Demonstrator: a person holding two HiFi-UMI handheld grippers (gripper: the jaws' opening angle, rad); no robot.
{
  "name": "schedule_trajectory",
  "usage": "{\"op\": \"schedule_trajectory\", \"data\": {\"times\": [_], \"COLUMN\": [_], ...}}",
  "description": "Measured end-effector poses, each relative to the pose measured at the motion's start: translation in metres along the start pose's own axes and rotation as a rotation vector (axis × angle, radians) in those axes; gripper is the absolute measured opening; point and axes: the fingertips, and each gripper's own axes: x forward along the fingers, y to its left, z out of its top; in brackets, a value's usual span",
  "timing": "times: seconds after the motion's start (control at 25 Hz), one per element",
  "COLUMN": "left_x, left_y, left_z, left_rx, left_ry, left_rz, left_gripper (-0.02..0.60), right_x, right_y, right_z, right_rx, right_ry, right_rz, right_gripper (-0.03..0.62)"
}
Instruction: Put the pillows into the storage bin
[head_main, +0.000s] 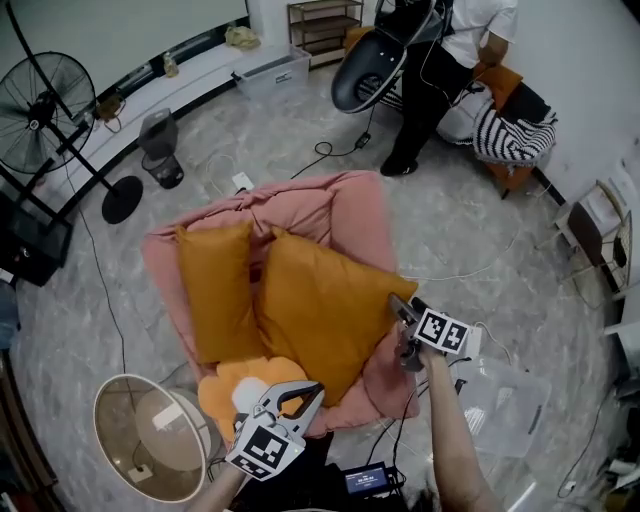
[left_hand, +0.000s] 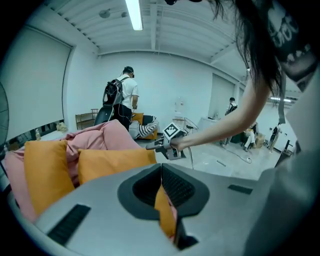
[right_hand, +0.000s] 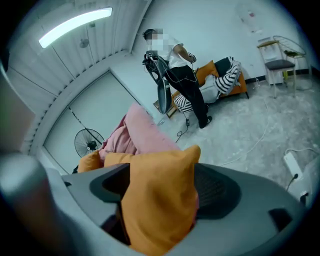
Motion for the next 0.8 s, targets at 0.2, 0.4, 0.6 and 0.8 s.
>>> {"op": "schedule_trajectory", "data": {"times": [0.2,0.4,0.6,0.8], "left_x": [-0.005,-0.013,-0.016,-0.023], "left_y": [0.014,0.021,0.028,0.029], "left_z": [-0.016,-0.028,-0.019,-0.005], "left_rx": [-0.023,-0.059,-0.075,-0.049], "left_ry": [0.026,0.051,0.018,-0.023], "left_rz": [0.039,0.072,0.088,0.088], "left_gripper": [0.012,0.012,0.012,0.012], "right_x": [0.036,0.024,-0.021,-0.085], "right_y": [-0.024,0.005,0.042,0.108], "right_z": [-0.003,-0.013,-0.015,-0.005], "right_rx": [0.045,0.098,0.221,0.329], "right_ry": [0.042,0.044,-0.096,-0.216], "right_rz": [-0.013,0.103,0.160,0.310], "right_gripper": [0.443,0.242,0.138,0.066]}}
